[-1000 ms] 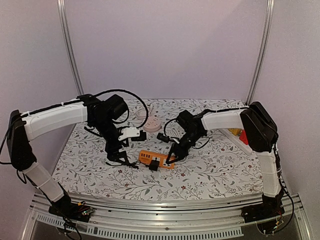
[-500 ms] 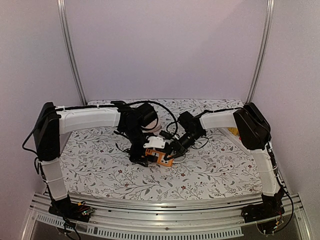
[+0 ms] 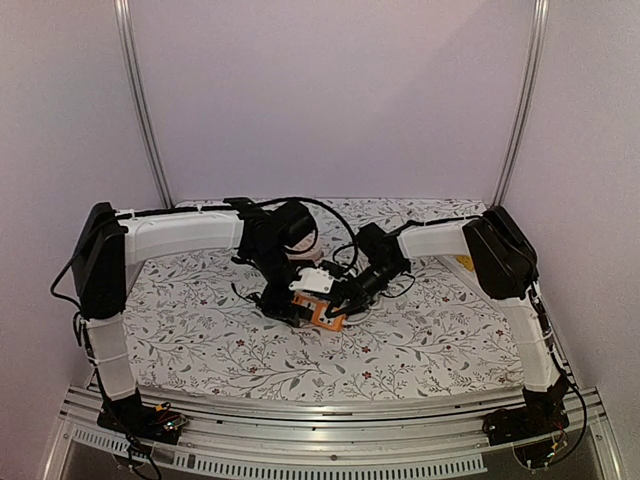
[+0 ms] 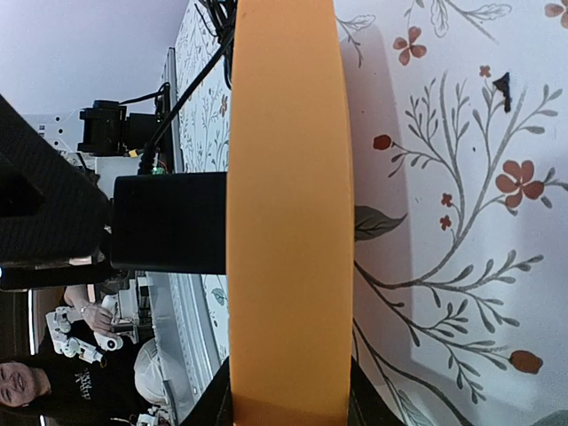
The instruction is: Insert the plug
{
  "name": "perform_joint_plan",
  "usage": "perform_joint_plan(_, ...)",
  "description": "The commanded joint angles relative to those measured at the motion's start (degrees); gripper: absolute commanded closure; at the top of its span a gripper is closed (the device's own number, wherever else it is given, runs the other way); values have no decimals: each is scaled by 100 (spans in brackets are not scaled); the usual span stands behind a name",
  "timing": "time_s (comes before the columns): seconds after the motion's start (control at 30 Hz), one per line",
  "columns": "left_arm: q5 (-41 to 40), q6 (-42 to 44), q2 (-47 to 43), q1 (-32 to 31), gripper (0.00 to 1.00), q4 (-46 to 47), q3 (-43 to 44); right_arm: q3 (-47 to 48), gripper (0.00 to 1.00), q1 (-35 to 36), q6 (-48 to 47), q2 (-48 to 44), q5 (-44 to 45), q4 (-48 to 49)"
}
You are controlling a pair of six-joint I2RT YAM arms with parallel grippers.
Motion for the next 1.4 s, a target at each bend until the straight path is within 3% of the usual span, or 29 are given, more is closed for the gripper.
perform_joint_plan(0.0, 305, 431, -106, 562, 7, -174, 59, -131, 77, -72, 296, 650, 357, -356)
perform_joint_plan(0.1, 465, 851, -20, 957, 1, -70, 17, -92, 78, -107, 321, 723, 307, -355)
perform_joint_plan(0.43, 167, 1078, 420, 977, 1, 924, -525, -27, 78, -103, 402, 778, 334, -368)
perform_joint_plan(0.83, -337, 839, 464, 690, 21, 1839, -1198, 105, 79, -133, 487, 827, 319, -381)
perform_joint_plan(0.93, -355, 794, 421, 640, 33, 1840, -1271, 114, 79, -135, 478, 809, 315, -383)
perform_joint_plan(1.17, -317, 824, 332, 637, 73, 1657, -1401, 114, 71, -135, 482, 689, 337, -393)
perform_joint_plan(1.27, -210, 821, 283, 637, 89, 1418, -1359, 114, 56, -131, 511, 595, 377, -418)
perform_joint_plan(1.37, -174, 677, 277, 629, 98, 999, -1245, 69, 38, -139, 482, 363, 461, -449)
